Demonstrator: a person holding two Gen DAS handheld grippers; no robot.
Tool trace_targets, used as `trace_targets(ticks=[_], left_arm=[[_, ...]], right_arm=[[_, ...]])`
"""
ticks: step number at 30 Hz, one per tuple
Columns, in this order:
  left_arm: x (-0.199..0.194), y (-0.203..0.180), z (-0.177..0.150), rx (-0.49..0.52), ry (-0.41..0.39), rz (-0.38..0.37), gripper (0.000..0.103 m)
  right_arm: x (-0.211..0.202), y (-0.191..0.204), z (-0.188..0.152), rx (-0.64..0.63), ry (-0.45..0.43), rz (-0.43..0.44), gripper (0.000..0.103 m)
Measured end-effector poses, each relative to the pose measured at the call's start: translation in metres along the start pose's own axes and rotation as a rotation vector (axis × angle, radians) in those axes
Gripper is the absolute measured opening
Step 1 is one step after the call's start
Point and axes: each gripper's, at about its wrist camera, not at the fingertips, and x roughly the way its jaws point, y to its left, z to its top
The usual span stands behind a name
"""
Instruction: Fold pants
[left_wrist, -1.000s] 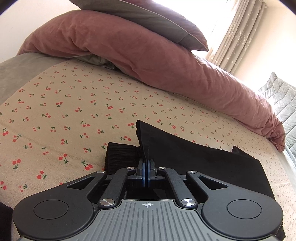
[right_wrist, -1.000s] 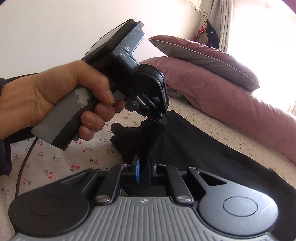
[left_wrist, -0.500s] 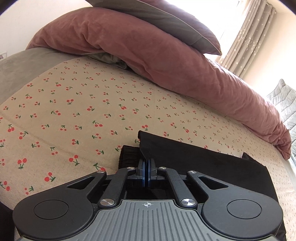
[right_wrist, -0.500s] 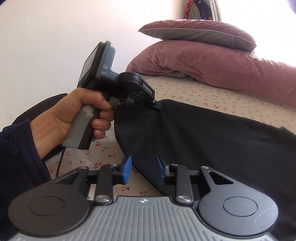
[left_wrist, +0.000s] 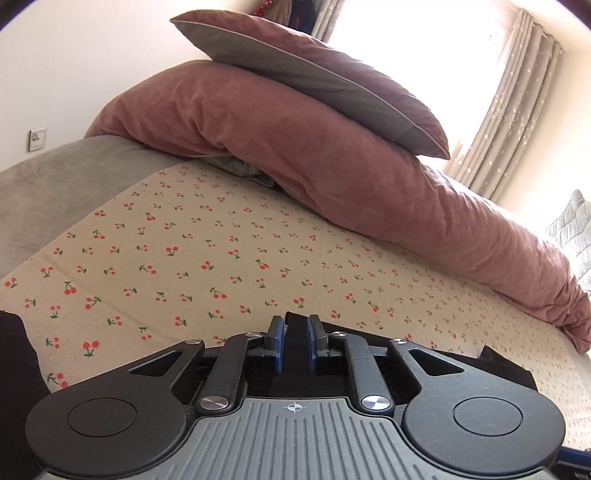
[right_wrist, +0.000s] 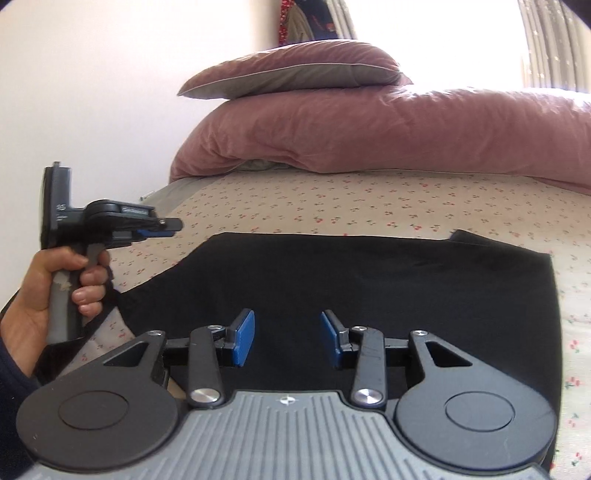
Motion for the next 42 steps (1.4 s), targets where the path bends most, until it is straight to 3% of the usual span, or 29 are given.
trace_targets(ticks=[2, 5, 9, 13, 17, 19, 22, 27, 32, 35, 42], left_arm=[[-0.001, -0.010, -0.004, 0.024, 0.012, 0.004, 0.014], [0.000, -0.026, -0.012, 0.049, 0.040, -0.046, 0.014], [0.008, -0.053, -0.032, 0.125, 0.085, -0.027, 0.035], [0.012, -0.066, -0.046, 0.153, 0.114, 0.024, 0.035], [0.006, -0.088, -0.058, 0.224, 0.087, 0.084, 0.036], [0.003, -0.106, -0.064, 0.268, 0.089, 0.063, 0.041], [0.000, -0.138, -0.079, 0.294, 0.116, -0.004, 0.042], [0.011, -0.184, -0.108, 0.328, 0.205, -0.057, 0.042], [0.026, -0.204, -0.125, 0.329, 0.268, 0.001, 0.040], [0.014, -0.212, -0.125, 0.313, 0.259, -0.044, 0.041], [-0.013, -0.230, -0.144, 0.332, 0.271, -0.055, 0.041]], right_arm=[[-0.003, -0.023, 0.003, 0.061, 0.018, -0.038, 0.035], [-0.010, -0.048, 0.003, 0.125, 0.030, -0.032, 0.035], [-0.005, -0.058, -0.006, 0.124, 0.101, -0.021, 0.035], [0.005, -0.064, -0.021, 0.107, 0.196, -0.065, 0.035], [-0.001, -0.073, -0.028, 0.123, 0.212, -0.099, 0.035], [-0.009, -0.075, -0.029, 0.125, 0.199, -0.097, 0.035], [-0.019, -0.077, -0.032, 0.127, 0.187, -0.092, 0.035], [-0.009, -0.081, -0.047, 0.119, 0.266, -0.132, 0.035], [-0.025, -0.071, -0.052, 0.076, 0.243, -0.133, 0.034], [-0.039, -0.065, -0.055, 0.045, 0.236, -0.122, 0.032], [-0.053, -0.063, -0.068, 0.024, 0.260, -0.129, 0.024]])
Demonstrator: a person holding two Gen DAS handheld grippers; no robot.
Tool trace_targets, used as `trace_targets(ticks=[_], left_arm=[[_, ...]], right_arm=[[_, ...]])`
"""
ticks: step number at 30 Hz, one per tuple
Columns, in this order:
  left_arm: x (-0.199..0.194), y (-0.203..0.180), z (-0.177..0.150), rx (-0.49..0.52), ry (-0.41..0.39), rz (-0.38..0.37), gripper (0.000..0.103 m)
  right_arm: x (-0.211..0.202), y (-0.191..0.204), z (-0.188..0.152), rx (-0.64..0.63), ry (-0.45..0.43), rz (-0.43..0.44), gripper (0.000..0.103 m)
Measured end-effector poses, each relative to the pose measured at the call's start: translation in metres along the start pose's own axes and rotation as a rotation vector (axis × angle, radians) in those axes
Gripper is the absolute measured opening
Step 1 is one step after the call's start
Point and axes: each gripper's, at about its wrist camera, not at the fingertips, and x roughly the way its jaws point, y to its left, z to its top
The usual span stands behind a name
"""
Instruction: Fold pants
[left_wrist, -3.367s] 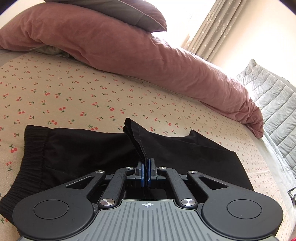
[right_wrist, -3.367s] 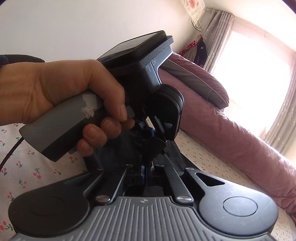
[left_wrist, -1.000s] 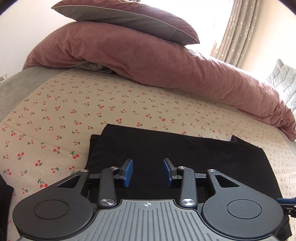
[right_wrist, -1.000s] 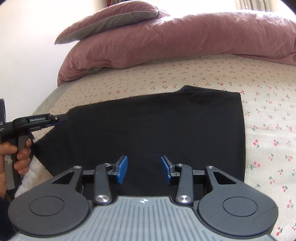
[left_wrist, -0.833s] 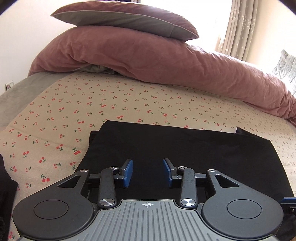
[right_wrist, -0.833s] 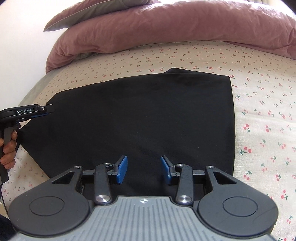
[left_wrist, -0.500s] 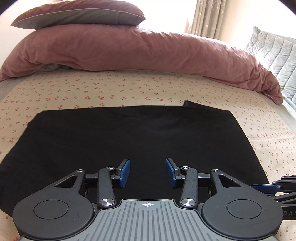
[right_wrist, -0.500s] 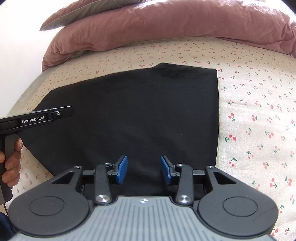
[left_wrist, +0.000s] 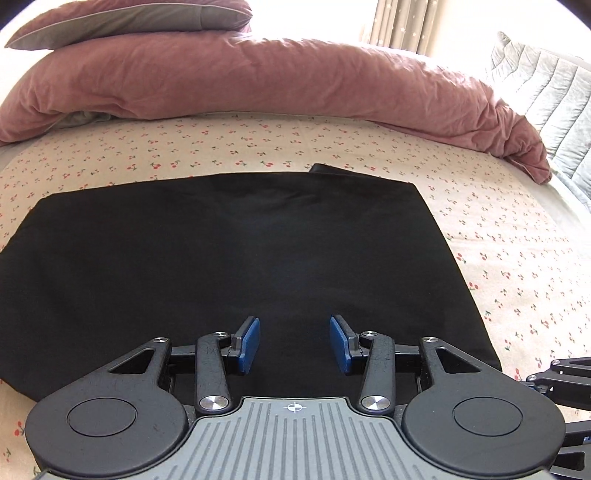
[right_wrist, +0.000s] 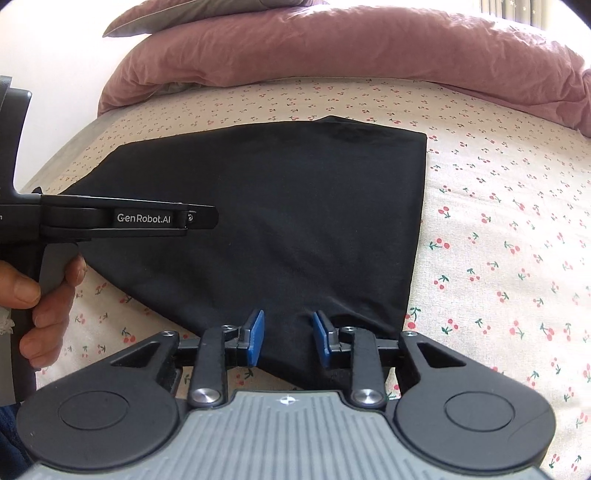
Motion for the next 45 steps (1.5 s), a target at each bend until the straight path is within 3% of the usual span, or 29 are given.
trace_targets(ticks=[4, 7, 10, 13, 17, 21, 26, 30, 33, 35, 38, 40, 42, 45], left_arm=[[0.012, 0.000, -0.014, 0.009, 0.054, 0.011, 0.042], [0.013, 0.001, -0.017, 0.015, 0.050, 0.020, 0.042], [0.010, 0.007, -0.013, -0.064, 0.073, 0.016, 0.042], [0.007, 0.009, -0.003, -0.106, 0.067, -0.041, 0.043], [0.013, -0.005, 0.016, -0.052, 0.015, -0.060, 0.055], [0.045, -0.011, 0.036, -0.042, 0.044, -0.046, 0.054], [0.087, -0.001, 0.062, -0.014, -0.004, 0.080, 0.051], [0.098, 0.011, 0.065, -0.023, -0.026, 0.081, 0.052], [0.091, 0.009, 0.063, -0.013, -0.044, 0.087, 0.051], [0.079, 0.010, 0.060, -0.015, -0.064, 0.059, 0.052], [0.061, 0.013, 0.056, -0.036, -0.084, 0.040, 0.052], [0.052, 0.019, 0.052, -0.069, -0.088, 0.027, 0.052], [0.046, 0.024, 0.046, -0.096, -0.083, 0.024, 0.052], [0.050, 0.028, 0.040, -0.082, -0.067, 0.078, 0.053]], right_arm=[[0.013, 0.001, -0.014, -0.026, 0.048, -0.025, 0.022], [0.016, 0.005, -0.017, -0.047, 0.036, -0.049, 0.021], [0.015, 0.004, -0.017, -0.038, 0.037, -0.048, 0.021], [0.016, 0.003, -0.016, -0.037, 0.037, -0.046, 0.021], [0.017, 0.004, -0.018, -0.033, 0.034, -0.043, 0.022], [0.017, 0.004, -0.019, -0.032, 0.027, -0.043, 0.022], [0.014, 0.001, -0.024, -0.034, 0.014, -0.029, 0.022], [0.013, 0.000, -0.023, -0.034, 0.023, -0.024, 0.022], [0.010, 0.001, -0.012, -0.030, 0.039, -0.009, 0.024], [-0.002, -0.003, 0.001, -0.012, -0.012, 0.013, 0.026], [-0.023, -0.013, 0.024, 0.005, -0.117, 0.010, 0.046], [-0.028, -0.026, 0.040, 0.023, -0.159, 0.014, 0.049], [-0.017, -0.041, 0.054, 0.068, -0.150, 0.023, 0.048], [0.014, -0.057, 0.066, 0.090, -0.102, 0.030, 0.048]])
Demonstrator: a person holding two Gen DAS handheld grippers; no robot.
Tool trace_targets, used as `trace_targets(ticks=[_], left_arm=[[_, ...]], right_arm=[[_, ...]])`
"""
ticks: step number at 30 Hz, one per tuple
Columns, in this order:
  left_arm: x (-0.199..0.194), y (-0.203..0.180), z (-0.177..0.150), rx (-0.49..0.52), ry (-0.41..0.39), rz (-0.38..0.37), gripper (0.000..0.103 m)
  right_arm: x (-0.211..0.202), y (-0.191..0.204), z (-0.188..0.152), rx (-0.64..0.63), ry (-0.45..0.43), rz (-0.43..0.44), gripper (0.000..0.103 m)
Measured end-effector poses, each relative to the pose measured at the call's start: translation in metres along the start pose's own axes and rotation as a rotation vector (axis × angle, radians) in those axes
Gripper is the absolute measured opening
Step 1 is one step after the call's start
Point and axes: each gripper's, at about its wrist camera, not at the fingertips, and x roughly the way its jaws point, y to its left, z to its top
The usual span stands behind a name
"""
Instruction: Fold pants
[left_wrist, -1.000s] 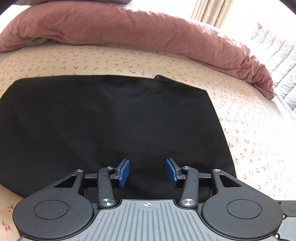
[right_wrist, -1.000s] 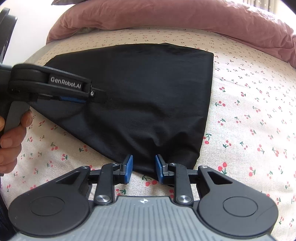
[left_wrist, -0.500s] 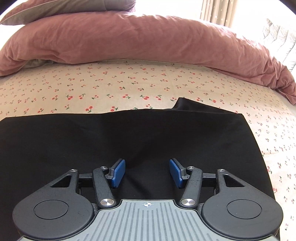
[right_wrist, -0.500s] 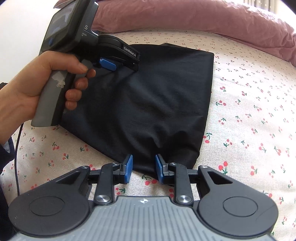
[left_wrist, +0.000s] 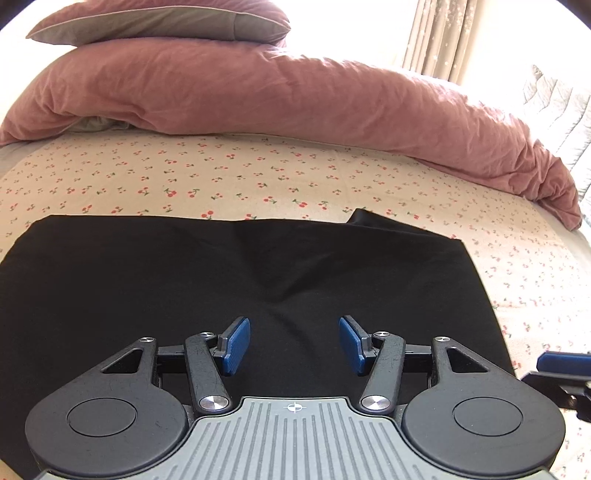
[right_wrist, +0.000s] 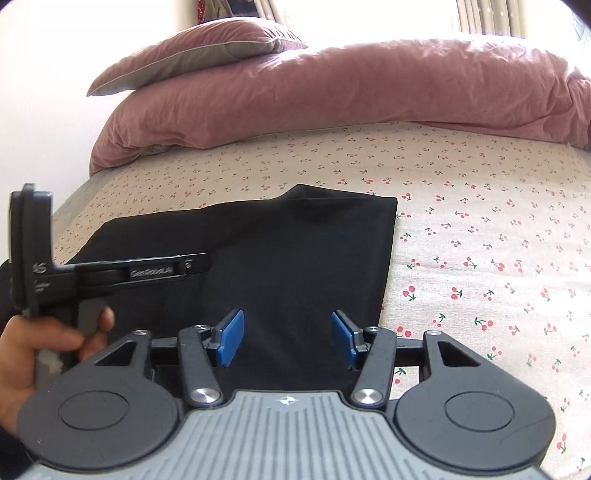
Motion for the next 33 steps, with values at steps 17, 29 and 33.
trace_targets(ticks=[17, 29, 33], left_arm=[[0.012, 0.000, -0.011, 0.000, 0.029, 0.076, 0.057], [0.009, 0.012, -0.003, -0.054, 0.025, 0.016, 0.058], [0.011, 0.017, -0.001, -0.070, 0.036, 0.008, 0.058]], right_arm=[[0.071, -0.061, 0.020, 0.259, -0.163, -0.179, 0.050], [0.024, -0.068, 0.026, 0.358, -0.213, -0.110, 0.050], [0.021, -0.059, 0.022, 0.373, -0.187, -0.117, 0.050]])
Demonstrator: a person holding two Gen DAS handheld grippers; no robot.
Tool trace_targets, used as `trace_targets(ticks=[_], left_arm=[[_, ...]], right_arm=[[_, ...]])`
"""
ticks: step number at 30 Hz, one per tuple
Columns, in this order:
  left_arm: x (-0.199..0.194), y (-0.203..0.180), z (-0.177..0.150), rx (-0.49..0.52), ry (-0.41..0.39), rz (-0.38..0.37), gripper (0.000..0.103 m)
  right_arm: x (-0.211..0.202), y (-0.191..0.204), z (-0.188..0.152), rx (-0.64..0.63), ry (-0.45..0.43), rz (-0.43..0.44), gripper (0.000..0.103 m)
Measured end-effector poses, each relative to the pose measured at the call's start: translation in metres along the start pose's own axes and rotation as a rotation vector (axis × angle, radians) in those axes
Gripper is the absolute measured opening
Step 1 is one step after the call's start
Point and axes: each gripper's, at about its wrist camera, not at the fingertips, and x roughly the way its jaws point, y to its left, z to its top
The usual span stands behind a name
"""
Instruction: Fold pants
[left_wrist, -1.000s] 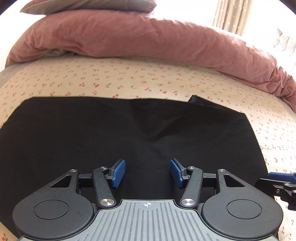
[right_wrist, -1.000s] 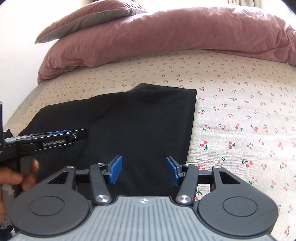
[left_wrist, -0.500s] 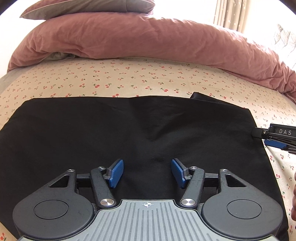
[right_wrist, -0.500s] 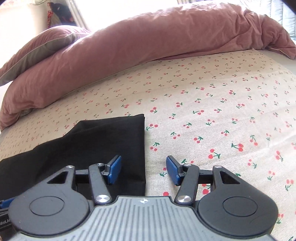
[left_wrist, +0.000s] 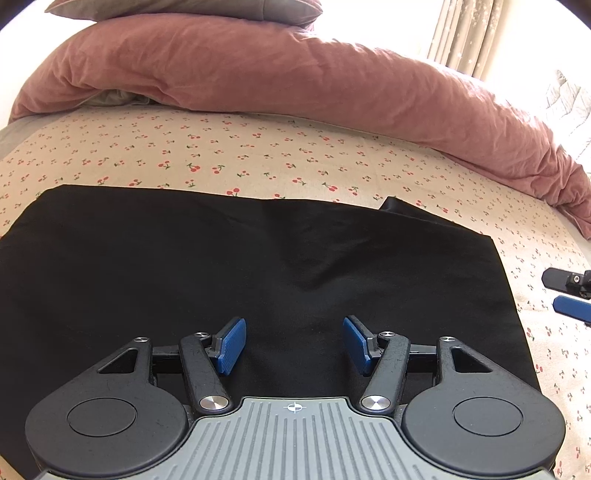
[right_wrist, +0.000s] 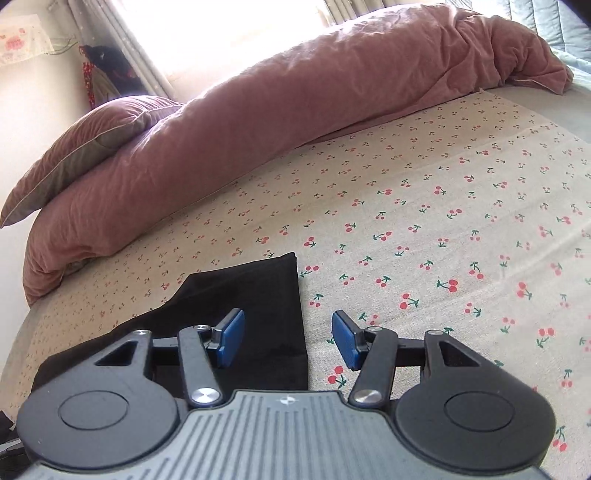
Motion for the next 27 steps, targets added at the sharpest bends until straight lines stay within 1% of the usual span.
trace_targets(ticks=[2, 4, 6, 8, 10, 11, 14, 16, 18, 20, 22, 24, 27], left_arm=[[0.001, 0.004, 0.003, -0.001, -0.010, -0.009, 0.059], [0.006, 0.014, 0.008, -0.009, -0.007, -0.010, 0.059], [0.013, 0.028, 0.017, -0.034, -0.010, -0.038, 0.060], [0.019, 0.037, 0.027, -0.053, 0.001, -0.058, 0.060], [0.023, 0.043, 0.035, -0.064, -0.017, -0.057, 0.061], [0.023, 0.046, 0.036, -0.083, -0.026, -0.060, 0.061], [0.015, 0.049, 0.032, -0.142, -0.020, -0.091, 0.061], [0.007, 0.039, 0.027, -0.101, -0.019, -0.113, 0.061], [-0.003, 0.024, 0.021, -0.027, -0.039, -0.096, 0.061], [-0.011, 0.009, 0.015, 0.035, -0.046, -0.089, 0.061], [-0.018, -0.007, 0.005, 0.083, -0.032, -0.105, 0.062], [-0.025, -0.021, -0.007, 0.135, -0.020, -0.111, 0.063], [-0.031, -0.039, -0.024, 0.215, 0.000, -0.068, 0.063]], right_arm=[[-0.002, 0.008, -0.007, -0.023, 0.029, 0.007, 0.050], [-0.005, 0.022, -0.016, -0.086, 0.065, 0.000, 0.049], [-0.009, 0.033, -0.025, -0.127, 0.091, -0.009, 0.049], [-0.014, 0.040, -0.034, -0.134, 0.111, 0.000, 0.049], [-0.019, 0.046, -0.043, -0.136, 0.120, 0.012, 0.049], [-0.021, 0.050, -0.048, -0.140, 0.125, 0.016, 0.049], [-0.028, 0.063, -0.064, -0.200, 0.150, 0.013, 0.049], [-0.035, 0.067, -0.072, -0.210, 0.150, 0.001, 0.049], [-0.044, 0.065, -0.079, -0.194, 0.156, -0.001, 0.049], [-0.052, 0.063, -0.088, -0.208, 0.157, -0.040, 0.050], [-0.060, 0.058, -0.097, -0.219, 0.159, -0.089, 0.050], [-0.070, 0.047, -0.103, -0.176, 0.158, -0.104, 0.050], [-0.082, 0.028, -0.111, -0.118, 0.163, -0.133, 0.050]])
